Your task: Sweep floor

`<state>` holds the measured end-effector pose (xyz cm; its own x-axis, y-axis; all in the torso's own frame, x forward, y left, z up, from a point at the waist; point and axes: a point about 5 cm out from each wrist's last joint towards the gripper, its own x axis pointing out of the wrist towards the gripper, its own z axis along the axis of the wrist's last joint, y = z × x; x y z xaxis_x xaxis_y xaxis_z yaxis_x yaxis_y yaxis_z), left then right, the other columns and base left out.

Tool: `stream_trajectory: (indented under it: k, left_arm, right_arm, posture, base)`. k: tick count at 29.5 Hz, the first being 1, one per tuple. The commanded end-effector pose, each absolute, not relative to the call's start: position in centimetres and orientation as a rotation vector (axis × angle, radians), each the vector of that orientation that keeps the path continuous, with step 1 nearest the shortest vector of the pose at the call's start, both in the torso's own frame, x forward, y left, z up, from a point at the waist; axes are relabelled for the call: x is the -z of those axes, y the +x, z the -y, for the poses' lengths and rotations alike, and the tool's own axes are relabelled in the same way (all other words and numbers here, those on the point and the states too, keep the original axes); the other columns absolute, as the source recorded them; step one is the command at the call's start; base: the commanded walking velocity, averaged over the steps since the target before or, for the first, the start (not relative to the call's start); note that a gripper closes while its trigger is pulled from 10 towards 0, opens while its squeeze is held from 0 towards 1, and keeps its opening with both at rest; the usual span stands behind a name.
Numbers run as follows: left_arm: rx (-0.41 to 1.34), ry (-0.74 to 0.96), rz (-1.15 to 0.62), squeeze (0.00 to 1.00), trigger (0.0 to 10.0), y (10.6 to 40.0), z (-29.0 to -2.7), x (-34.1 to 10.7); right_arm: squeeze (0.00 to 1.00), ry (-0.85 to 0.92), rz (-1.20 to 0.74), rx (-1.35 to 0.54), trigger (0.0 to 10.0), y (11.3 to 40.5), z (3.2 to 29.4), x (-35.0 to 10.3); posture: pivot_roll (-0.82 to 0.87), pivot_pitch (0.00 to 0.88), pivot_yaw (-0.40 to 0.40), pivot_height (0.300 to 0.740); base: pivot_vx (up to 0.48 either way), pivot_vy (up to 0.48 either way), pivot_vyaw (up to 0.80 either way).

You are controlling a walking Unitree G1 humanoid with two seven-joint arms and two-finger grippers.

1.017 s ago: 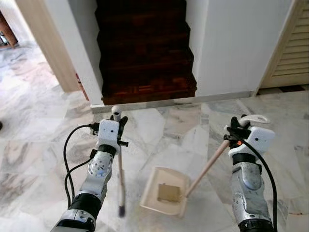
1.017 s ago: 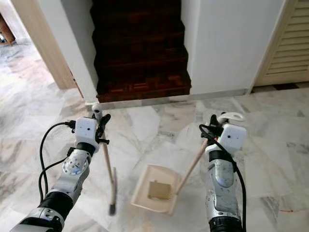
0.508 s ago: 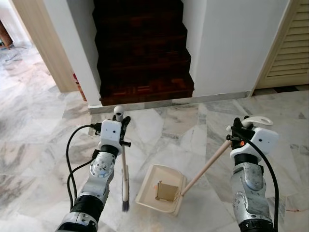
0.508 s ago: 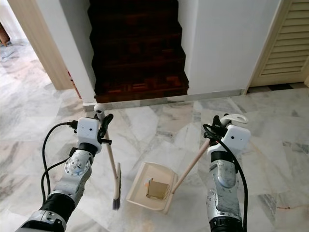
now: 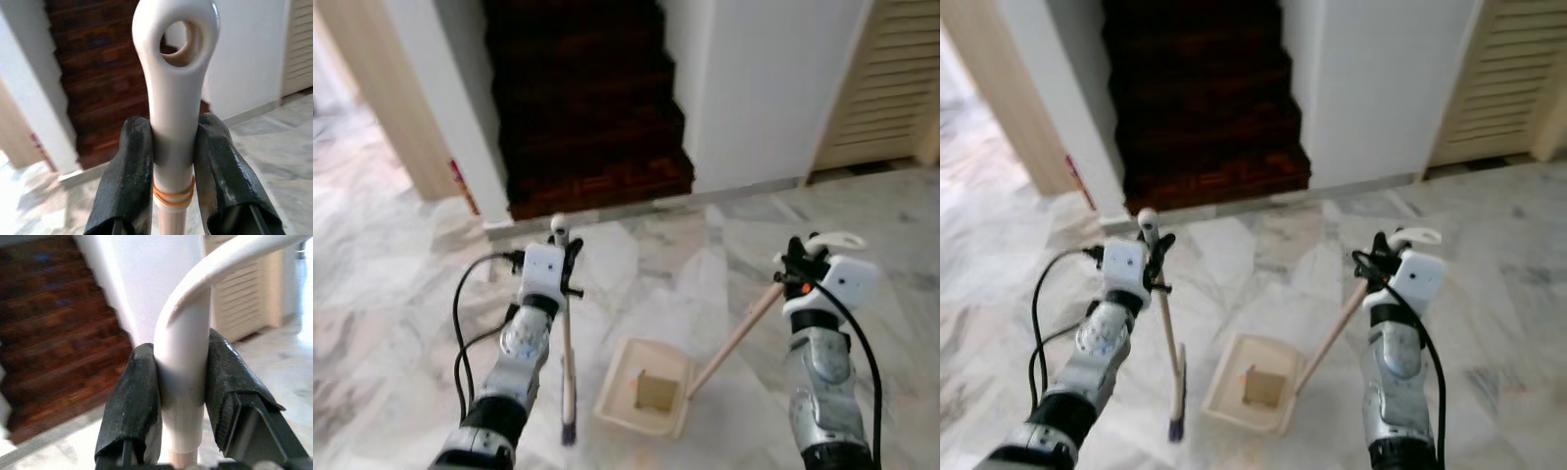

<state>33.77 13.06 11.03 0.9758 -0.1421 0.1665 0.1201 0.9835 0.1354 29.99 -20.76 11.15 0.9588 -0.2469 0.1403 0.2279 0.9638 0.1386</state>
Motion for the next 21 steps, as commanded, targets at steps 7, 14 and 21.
stream_trajectory:
  k: [7, 14, 21]
  left_arm:
    - [0.138, 0.147, 0.193, 0.0, 10.0, 34.34, -13.84, -12.01]
    - [0.15, 0.143, 0.191, 0.0, 10.0, 34.4, -13.57, -12.04]
    - [0.15, 0.144, 0.189, 0.0, 10.0, 34.43, -13.7, -12.05]
  right_arm:
    - [0.0, 0.152, 0.225, 0.231, 10.0, 30.6, 19.57, -12.71]
    - [0.0, 0.148, 0.223, 0.234, 10.0, 30.48, 19.51, -12.67]
    - [0.0, 0.153, 0.22, 0.235, 10.0, 30.48, 19.49, -12.6]
  posture:
    - [-0.22, 0.0, 0.141, 0.74]
    - [-0.23, 0.0, 0.15, 0.74]
    - [-0.22, 0.0, 0.147, 0.74]
  base:
    - [0.0, 0.266, 0.0]
    - [0.0, 0.266, 0.0]
    - [0.0, 0.266, 0.0]
